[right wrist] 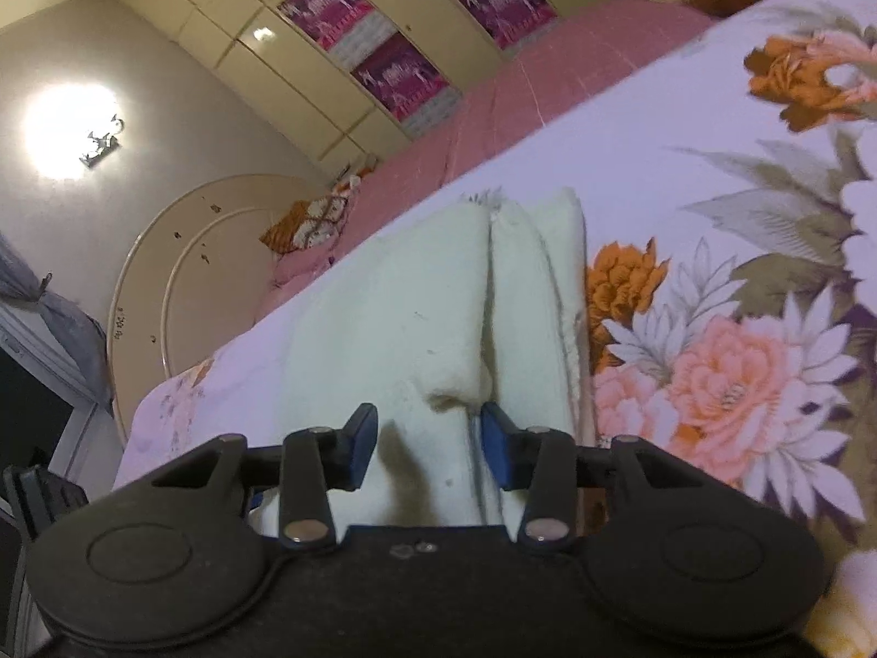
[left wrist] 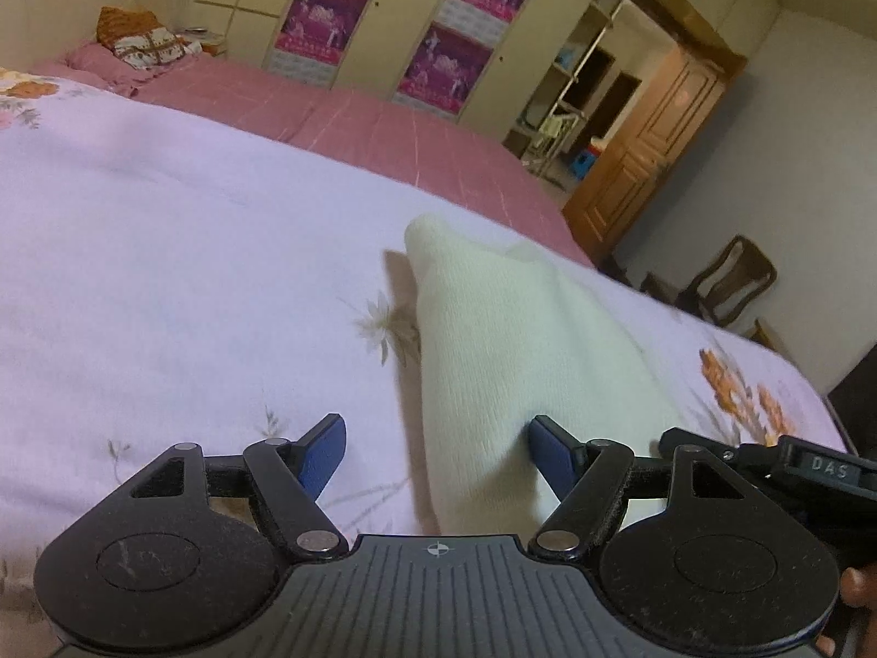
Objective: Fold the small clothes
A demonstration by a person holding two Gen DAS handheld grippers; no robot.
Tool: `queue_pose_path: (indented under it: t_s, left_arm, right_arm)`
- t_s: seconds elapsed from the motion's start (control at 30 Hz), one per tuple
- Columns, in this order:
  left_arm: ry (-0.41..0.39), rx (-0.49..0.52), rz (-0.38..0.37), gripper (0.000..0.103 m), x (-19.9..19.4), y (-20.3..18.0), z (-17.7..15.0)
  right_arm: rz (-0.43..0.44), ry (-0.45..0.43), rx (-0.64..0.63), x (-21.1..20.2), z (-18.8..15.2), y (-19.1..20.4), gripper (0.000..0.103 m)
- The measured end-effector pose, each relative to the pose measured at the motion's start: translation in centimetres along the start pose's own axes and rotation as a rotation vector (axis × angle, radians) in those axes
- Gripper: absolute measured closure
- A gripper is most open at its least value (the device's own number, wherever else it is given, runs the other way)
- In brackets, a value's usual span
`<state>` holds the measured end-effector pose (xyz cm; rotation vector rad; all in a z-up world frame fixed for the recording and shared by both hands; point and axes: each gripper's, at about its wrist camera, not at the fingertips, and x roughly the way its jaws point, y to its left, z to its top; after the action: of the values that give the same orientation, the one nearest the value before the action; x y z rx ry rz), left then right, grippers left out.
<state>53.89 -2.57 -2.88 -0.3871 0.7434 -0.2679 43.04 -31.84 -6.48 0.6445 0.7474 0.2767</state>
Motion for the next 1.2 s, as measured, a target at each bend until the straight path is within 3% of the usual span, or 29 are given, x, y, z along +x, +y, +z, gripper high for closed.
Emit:
queue_pose_path:
  t_s: [0.07, 0.17, 0.27, 0.5, 0.6, 0.7, 0.9, 1.0, 1.1, 1.2]
  left_arm:
    - [0.002, -0.008, -0.006, 0.03, 0.8, 0.1, 0.0]
    - [0.006, -0.002, -0.007, 0.03, 1.7, -0.3, -0.1]
    - [-0.006, 0.014, -0.012, 0.03, 1.4, -0.9, 0.0]
    - [0.016, 0.073, -0.049, 0.03, 1.9, -2.5, -0.3]
    - [0.045, 0.074, -0.048, 0.03, 2.6, -2.5, -0.8]
    - [0.049, 0.082, -0.05, 0.03, 2.6, -2.5, -0.9]
    - [0.066, 0.126, -0.038, 0.03, 2.9, -2.7, -1.3]
    - [-0.031, 0.166, -0.05, 0.03, 1.3, -3.0, -0.3]
    - [-0.102, 0.123, -0.069, 0.03, 1.1, -2.6, 1.4]
    - [-0.114, 0.123, 0.003, 0.03, 3.0, -2.7, 3.0]
  right_arm:
    - [-0.009, -0.003, -0.013, 0.3, 0.0, 0.3, 0.065]
    - [-0.065, -0.012, -0.094, 0.4, -0.6, 1.3, 0.086]
    - [-0.111, -0.061, -0.21, -0.5, -1.4, 3.2, 0.09]
    - [-0.127, -0.146, -0.226, -4.7, -2.3, 3.4, 0.09]
    - [-0.164, -0.112, -0.176, -3.7, -2.7, 1.5, 0.09]
    - [-0.139, -0.117, -0.11, -3.3, -2.4, -0.2, 0.091]
    - [-0.149, -0.121, -0.122, -3.8, -2.3, -0.6, 0.091]
    - [-0.136, -0.093, -0.129, -3.7, -1.9, -0.6, 0.089]
    - [-0.172, -0.186, -0.19, -5.4, -1.1, 0.4, 0.08]
    - [-0.165, -0.232, -0.222, -4.9, 0.5, 0.9, 0.082]
